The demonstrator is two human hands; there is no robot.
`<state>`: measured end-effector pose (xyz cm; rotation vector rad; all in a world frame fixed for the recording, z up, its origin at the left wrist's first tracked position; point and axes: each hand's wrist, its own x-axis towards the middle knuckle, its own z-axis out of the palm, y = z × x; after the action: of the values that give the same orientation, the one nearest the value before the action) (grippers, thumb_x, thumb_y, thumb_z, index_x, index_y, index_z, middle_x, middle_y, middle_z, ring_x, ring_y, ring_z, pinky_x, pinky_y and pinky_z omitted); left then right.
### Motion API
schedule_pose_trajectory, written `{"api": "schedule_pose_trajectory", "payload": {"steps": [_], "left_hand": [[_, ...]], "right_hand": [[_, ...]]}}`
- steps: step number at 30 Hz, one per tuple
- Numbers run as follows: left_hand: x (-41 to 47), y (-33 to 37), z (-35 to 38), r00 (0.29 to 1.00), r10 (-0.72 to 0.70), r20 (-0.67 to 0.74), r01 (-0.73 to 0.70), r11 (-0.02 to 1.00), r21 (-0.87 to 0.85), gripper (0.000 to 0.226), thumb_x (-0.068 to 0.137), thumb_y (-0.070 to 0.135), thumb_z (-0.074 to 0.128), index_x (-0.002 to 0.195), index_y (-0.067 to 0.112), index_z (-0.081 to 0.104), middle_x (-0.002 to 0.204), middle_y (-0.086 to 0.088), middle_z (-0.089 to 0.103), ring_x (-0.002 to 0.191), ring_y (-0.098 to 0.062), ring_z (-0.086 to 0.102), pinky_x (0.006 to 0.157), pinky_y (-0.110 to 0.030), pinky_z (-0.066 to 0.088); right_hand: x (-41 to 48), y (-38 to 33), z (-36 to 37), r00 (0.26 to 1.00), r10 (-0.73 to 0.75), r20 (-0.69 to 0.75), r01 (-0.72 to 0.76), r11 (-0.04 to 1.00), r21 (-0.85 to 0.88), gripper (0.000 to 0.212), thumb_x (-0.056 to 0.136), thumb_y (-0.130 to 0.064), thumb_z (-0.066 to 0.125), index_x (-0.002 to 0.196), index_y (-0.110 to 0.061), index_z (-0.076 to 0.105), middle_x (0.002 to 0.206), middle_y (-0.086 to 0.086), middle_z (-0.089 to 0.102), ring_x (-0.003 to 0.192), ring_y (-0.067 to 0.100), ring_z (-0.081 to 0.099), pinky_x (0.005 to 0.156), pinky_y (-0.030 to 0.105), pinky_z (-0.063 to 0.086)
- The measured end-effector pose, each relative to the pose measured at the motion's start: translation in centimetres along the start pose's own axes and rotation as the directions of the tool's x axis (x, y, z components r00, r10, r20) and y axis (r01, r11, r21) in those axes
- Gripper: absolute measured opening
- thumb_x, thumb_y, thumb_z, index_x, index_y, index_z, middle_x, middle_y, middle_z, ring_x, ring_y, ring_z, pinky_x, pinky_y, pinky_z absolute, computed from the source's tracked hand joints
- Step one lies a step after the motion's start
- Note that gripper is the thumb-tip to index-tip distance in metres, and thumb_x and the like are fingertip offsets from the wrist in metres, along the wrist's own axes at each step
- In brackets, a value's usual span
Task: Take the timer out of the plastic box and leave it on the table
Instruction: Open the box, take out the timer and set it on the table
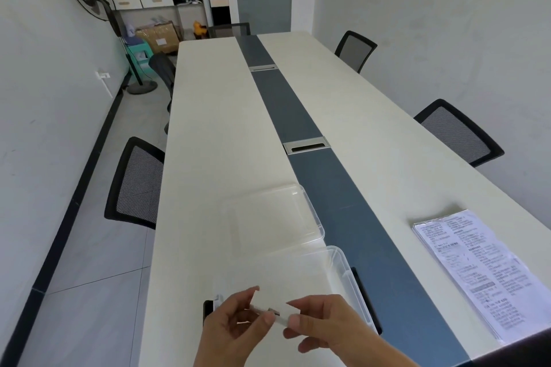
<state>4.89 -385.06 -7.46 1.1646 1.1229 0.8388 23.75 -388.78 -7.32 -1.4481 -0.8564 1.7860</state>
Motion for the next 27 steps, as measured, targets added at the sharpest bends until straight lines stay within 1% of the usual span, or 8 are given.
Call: {"api": "schedule_pose_trajectory", "payload": {"steps": [3, 6, 10, 14, 18, 20, 23, 27], "left_hand": [[0.0, 0.1, 0.2, 1.000, 0.010, 0.006, -0.010, 1.000, -0.020, 0.044, 0.047, 0.012, 0.080, 0.090, 0.014, 0.073, 0.067, -0.008, 0.070, 0.061, -0.015, 0.065, 0.058, -0.017, 0.053], [0.1, -0.1, 0.0, 0.997, 0.009, 0.077, -0.005, 0.999, -0.041, 0.054, 0.042, 0.012, 0.079, 0.096, 0.015, 0.071, 0.066, -0.006, 0.070, 0.062, -0.014, 0.066, 0.061, -0.018, 0.053], [0.1, -0.6, -0.6, 0.987, 0.037, 0.157, -0.034, 0.999, -0.020, 0.062, 0.046, 0.012, 0.076, 0.107, 0.016, 0.068, 0.093, -0.018, 0.071, 0.078, -0.020, 0.068, 0.067, -0.024, 0.054], [0.4, -0.7, -0.9, 0.979, 0.045, 0.200, -0.053, 0.998, 0.032, 0.061, 0.054, 0.009, 0.074, 0.114, 0.017, 0.063, 0.112, -0.006, 0.070, 0.095, -0.023, 0.067, 0.075, -0.033, 0.056], [0.9, -0.2, -1.0, 0.997, -0.051, 0.055, 0.056, 0.994, -0.098, 0.023, 0.071, -0.001, 0.065, 0.086, 0.012, 0.076, 0.080, -0.016, 0.071, 0.068, -0.024, 0.066, 0.054, -0.029, 0.055], [0.5, 0.4, -0.3, 0.989, -0.105, 0.102, 0.122, 0.976, -0.179, 0.010, 0.079, 0.005, 0.068, 0.087, 0.002, 0.073, 0.075, -0.028, 0.066, 0.058, -0.031, 0.064, 0.047, -0.034, 0.053], [0.4, 0.4, 0.5, 0.970, -0.149, 0.191, 0.188, 0.961, -0.202, 0.063, 0.039, 0.026, 0.093, 0.091, -0.002, 0.071, 0.077, -0.035, 0.068, 0.055, -0.035, 0.064, 0.047, -0.034, 0.054], [0.9, 0.4, 0.8, 0.946, -0.193, 0.259, 0.265, 0.923, -0.280, 0.078, 0.021, 0.027, 0.097, 0.090, -0.003, 0.073, 0.082, -0.034, 0.069, 0.052, -0.031, 0.063, 0.046, -0.032, 0.054]], "right_hand": [[-0.2, 0.0, 0.0, 1.000, -0.002, 0.015, 0.002, 1.000, -0.018, 0.067, 0.049, -0.041, 0.091, 0.106, -0.009, 0.073, 0.103, 0.023, 0.073, 0.086, 0.021, 0.072, 0.079, 0.035, 0.059], [-0.3, 0.2, -0.4, 1.000, 0.007, 0.008, -0.007, 1.000, 0.024, 0.073, 0.047, -0.038, 0.093, 0.109, -0.005, 0.071, 0.102, 0.023, 0.073, 0.090, 0.026, 0.071, 0.077, 0.035, 0.057], [-1.0, -0.2, -1.2, 1.000, -0.017, 0.002, 0.017, 0.999, 0.044, 0.069, 0.046, -0.031, 0.095, 0.106, -0.007, 0.072, 0.105, 0.016, 0.075, 0.093, 0.026, 0.070, 0.074, 0.033, 0.056], [-1.7, -0.3, -0.8, 0.979, -0.150, -0.139, 0.136, 0.985, -0.109, 0.068, 0.046, -0.023, 0.093, 0.110, -0.021, 0.069, 0.102, 0.003, 0.075, 0.087, 0.018, 0.070, 0.079, 0.033, 0.059], [-2.5, -0.5, -0.5, 0.892, -0.383, -0.239, 0.268, 0.875, -0.403, 0.075, 0.050, -0.042, 0.089, 0.116, -0.046, 0.056, 0.111, -0.024, 0.059, 0.090, 0.007, 0.061, 0.079, 0.021, 0.054], [-2.8, -0.5, -0.4, 0.866, -0.452, -0.214, 0.294, 0.806, -0.513, 0.079, 0.053, -0.048, 0.084, 0.121, -0.051, 0.044, 0.121, -0.033, 0.045, 0.097, 0.003, 0.055, 0.082, 0.018, 0.051], [-3.2, -0.2, -0.5, 0.865, -0.476, -0.158, 0.280, 0.720, -0.635, 0.083, 0.055, -0.056, 0.080, 0.122, -0.057, 0.031, 0.128, -0.036, 0.030, 0.104, 0.001, 0.048, 0.085, 0.015, 0.048], [-4.1, -0.6, -1.7, 0.906, -0.408, -0.116, 0.297, 0.805, -0.513, 0.081, 0.058, -0.047, 0.085, 0.126, -0.053, 0.039, 0.122, -0.036, 0.044, 0.108, 0.000, 0.051, 0.085, 0.018, 0.049]]}}
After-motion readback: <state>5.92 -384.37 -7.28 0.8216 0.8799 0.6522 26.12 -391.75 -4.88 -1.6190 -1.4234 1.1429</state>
